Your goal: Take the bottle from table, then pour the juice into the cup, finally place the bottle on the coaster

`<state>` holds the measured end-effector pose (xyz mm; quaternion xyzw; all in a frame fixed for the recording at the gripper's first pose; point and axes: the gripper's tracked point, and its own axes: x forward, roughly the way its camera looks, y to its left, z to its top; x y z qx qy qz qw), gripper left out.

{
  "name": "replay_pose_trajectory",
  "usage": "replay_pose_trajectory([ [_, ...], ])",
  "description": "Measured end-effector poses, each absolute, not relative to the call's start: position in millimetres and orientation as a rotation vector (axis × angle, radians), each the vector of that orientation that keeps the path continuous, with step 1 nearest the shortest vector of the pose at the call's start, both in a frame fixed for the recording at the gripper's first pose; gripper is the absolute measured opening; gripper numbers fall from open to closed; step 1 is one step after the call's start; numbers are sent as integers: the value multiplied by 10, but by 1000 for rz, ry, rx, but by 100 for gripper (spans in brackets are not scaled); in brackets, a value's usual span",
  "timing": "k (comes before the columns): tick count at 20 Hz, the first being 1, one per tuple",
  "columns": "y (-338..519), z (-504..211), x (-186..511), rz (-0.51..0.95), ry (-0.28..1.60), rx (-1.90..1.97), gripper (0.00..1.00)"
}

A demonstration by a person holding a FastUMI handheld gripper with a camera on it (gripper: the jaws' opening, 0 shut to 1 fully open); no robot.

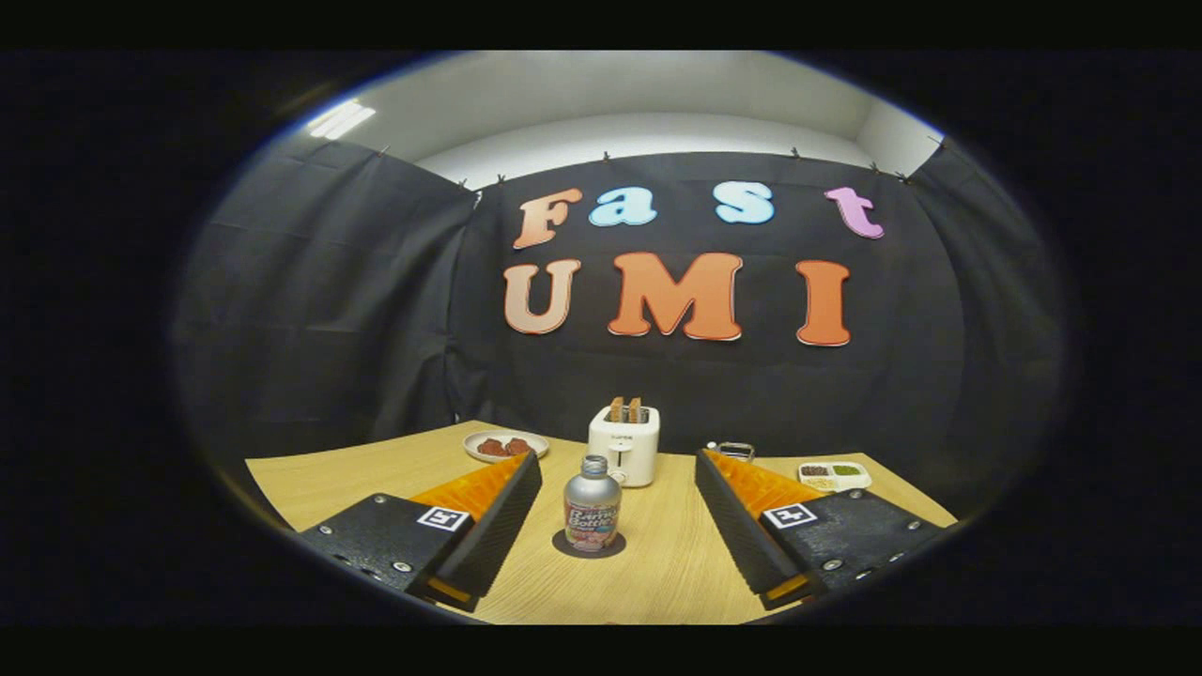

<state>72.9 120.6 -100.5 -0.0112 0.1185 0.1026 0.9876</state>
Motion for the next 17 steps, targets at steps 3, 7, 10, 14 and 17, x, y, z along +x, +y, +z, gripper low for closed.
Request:
replay_pose_trajectory([
  [3, 956, -717, 547, 165, 203, -41, 98],
  [7, 732, -403, 281, 123, 164, -70, 98],
  [10, 616, -197, 116, 110, 142, -66, 98],
  [14, 527, -58, 9, 91, 122, -75, 98],
  [17, 502, -29, -34, 81, 125, -76, 98],
])
